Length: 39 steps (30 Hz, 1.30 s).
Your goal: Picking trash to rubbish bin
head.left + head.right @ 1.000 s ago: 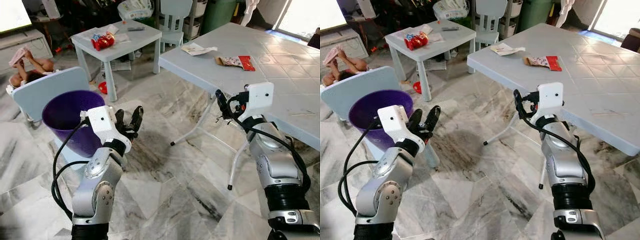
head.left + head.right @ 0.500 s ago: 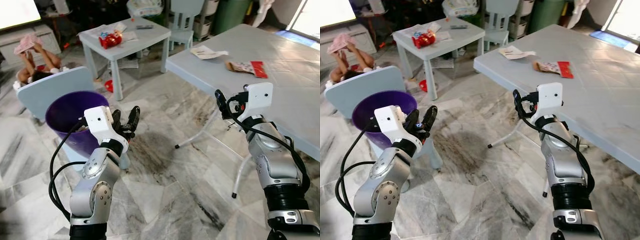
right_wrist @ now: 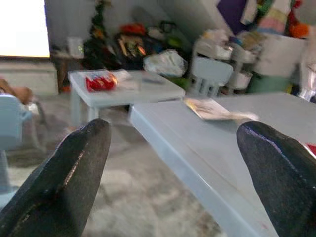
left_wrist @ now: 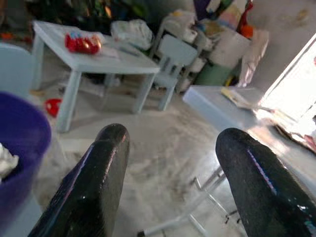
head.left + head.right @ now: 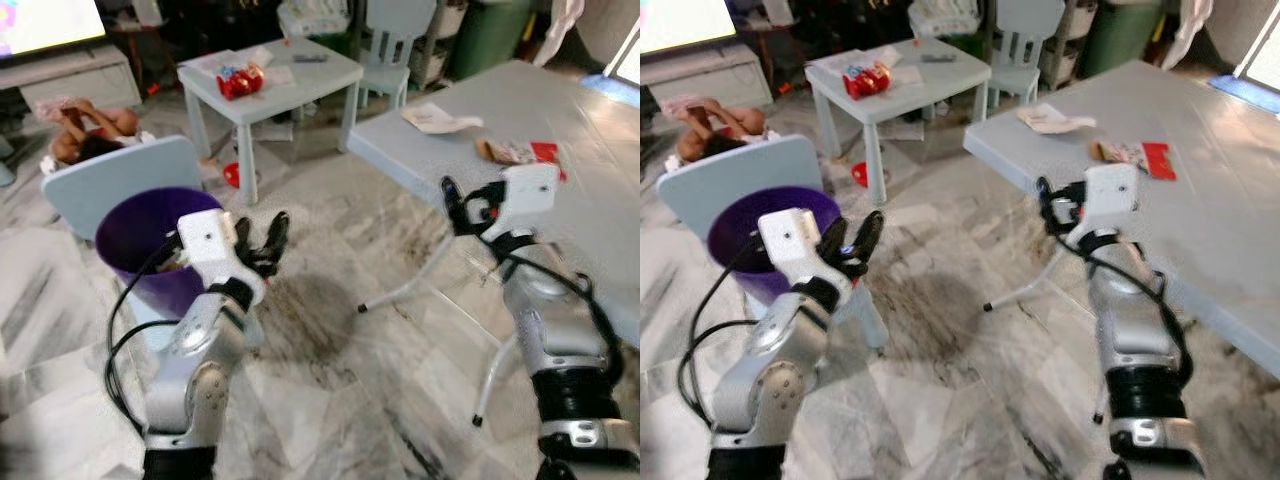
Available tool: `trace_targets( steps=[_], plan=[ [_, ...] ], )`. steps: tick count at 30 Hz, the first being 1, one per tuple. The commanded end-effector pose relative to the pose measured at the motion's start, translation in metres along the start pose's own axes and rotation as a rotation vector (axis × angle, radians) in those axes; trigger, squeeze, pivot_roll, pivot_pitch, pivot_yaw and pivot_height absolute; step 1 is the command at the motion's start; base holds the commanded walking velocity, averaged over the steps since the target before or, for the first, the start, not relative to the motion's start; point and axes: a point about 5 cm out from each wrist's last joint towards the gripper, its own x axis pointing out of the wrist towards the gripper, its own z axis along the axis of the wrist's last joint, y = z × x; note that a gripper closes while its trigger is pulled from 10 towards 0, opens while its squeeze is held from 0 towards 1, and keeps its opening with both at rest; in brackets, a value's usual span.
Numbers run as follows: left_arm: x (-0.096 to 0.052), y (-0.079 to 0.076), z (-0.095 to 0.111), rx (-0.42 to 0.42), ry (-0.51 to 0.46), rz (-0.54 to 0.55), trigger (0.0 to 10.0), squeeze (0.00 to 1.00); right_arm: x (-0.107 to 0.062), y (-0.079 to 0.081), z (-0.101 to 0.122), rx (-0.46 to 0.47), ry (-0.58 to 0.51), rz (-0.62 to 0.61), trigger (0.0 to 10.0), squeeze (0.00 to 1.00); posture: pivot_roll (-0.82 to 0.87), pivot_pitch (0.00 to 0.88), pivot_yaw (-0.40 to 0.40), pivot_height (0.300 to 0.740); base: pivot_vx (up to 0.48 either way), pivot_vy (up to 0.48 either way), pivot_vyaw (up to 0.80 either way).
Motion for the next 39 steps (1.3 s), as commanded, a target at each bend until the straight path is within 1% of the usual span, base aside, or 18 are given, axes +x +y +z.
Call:
trace_targets(
  steps=[1, 6, 16, 39],
  plan=[
    [0.0015, -0.0103, -0.0021, -0.003, 0.007, -0.028, 10.0, 0.0, -0.0024, -0.0129, 0.0025, -0.017, -0.004, -0.035, 10.0, 0.0, 0.05, 0.064, -0.058, 0.74, 0.435, 0.0, 0.0],
    [0.0012, -0.0101, -0.0036, 0.002, 0.016, -0.025, 10.0, 0.0, -0.0025, -0.0127, 0.0017, -0.02, -0.001, -0.035, 10.0, 0.0, 0.05, 0.064, -0.058, 0.74, 0.442, 0.0, 0.0],
    [0.0013, -0.0091, -0.004, 0.007, 0.021, -0.021, 10.0, 0.0, -0.0026, -0.0118, 0.0011, -0.021, 0.001, -0.035, 10.0, 0.0, 0.05, 0.065, -0.056, 0.74, 0.446, 0.0, -0.69],
    [0.0015, -0.0075, -0.0061, 0.024, 0.035, -0.012, 10.0, 0.0, -0.0005, -0.0108, 0.0021, -0.019, -0.005, -0.028, 10.0, 0.0, 0.05, 0.059, -0.059, 0.74, 0.45, 0.0, 0.0]
  ],
)
